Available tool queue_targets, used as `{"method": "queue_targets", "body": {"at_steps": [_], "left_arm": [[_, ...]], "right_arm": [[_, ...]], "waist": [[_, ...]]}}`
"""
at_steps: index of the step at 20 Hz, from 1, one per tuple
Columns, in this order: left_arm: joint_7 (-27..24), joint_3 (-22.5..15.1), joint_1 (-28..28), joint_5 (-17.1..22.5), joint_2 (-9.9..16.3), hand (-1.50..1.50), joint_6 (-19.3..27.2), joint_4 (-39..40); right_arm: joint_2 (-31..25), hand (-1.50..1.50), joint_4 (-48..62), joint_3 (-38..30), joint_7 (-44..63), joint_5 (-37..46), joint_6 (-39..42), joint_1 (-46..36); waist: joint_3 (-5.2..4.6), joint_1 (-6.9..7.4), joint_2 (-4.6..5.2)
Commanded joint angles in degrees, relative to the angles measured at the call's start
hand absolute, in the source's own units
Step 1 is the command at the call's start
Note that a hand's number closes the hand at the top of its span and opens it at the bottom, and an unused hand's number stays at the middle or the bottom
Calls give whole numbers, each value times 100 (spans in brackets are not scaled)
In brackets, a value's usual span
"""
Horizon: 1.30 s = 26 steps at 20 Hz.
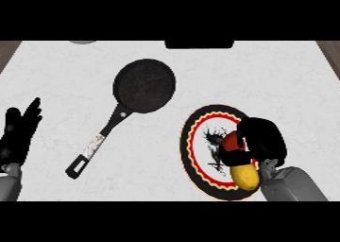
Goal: Pick the bell pepper from the plate and place it in the pan
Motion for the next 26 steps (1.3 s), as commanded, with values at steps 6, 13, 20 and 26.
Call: {"method": "queue_targets", "body": {"at_steps": [6,13,20,26], "left_arm": [[-56,47,36,-119,-63,0,91,0],[150,124,-163,-168,-69,0,-115,-23],[-344,122,79,-246,-230,0,-238,145],[157,27,-163,-360,-339,0,-144,-186]], "right_arm": [[-22,150,-1586,92,-717,659,-1595,63],[941,150,-809,-58,-493,761,-1305,-1238],[1636,150,753,-347,-109,413,-1998,-2541],[1653,150,2764,-679,-651,-490,-3042,-3474]], "waist": [[10,-27,5],[7,92,40],[5,184,59],[10,222,68]]}}
